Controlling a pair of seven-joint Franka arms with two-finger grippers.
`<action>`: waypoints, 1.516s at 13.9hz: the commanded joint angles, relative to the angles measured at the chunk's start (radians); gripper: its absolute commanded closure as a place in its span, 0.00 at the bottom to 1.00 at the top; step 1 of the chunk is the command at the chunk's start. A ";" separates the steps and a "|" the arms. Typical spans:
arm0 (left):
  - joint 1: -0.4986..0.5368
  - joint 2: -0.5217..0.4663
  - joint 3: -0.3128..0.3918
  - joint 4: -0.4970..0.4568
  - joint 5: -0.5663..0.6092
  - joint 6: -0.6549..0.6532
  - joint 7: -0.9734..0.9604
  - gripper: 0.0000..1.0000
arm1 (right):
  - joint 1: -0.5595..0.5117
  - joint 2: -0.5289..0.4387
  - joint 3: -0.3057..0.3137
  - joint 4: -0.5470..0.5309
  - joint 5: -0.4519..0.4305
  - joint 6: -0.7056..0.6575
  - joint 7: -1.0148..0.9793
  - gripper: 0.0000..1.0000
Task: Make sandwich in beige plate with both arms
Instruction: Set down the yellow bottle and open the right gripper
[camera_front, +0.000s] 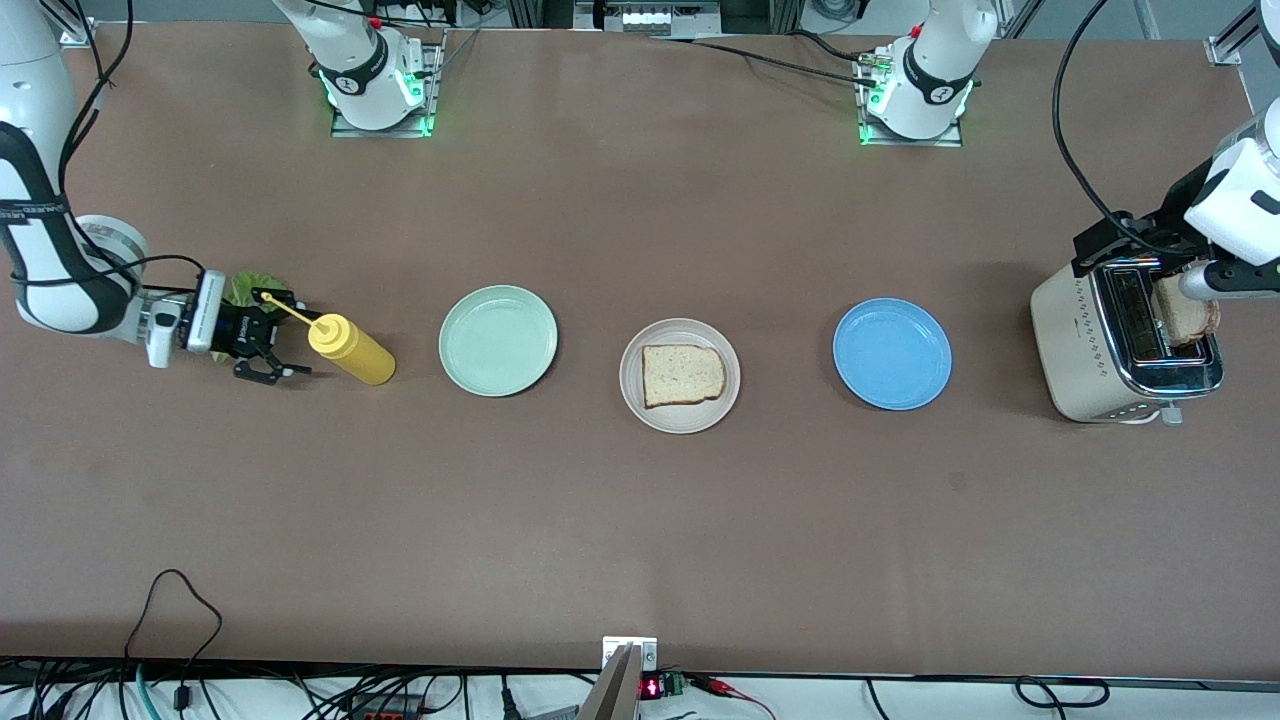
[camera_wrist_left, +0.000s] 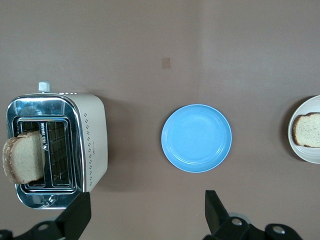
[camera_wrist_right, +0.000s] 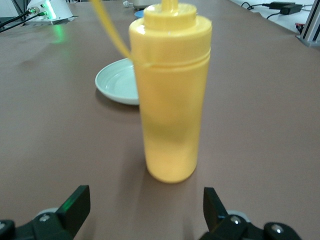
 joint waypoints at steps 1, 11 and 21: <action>0.009 -0.001 -0.008 0.017 -0.007 -0.035 -0.006 0.00 | -0.010 -0.027 -0.027 0.027 -0.030 -0.061 0.002 0.00; 0.011 0.000 0.000 0.018 0.002 -0.070 -0.008 0.00 | 0.010 -0.138 -0.102 0.182 -0.206 -0.092 0.710 0.00; 0.011 0.002 0.000 0.017 0.006 -0.070 -0.008 0.00 | 0.157 -0.239 -0.091 0.219 -0.648 0.051 1.836 0.00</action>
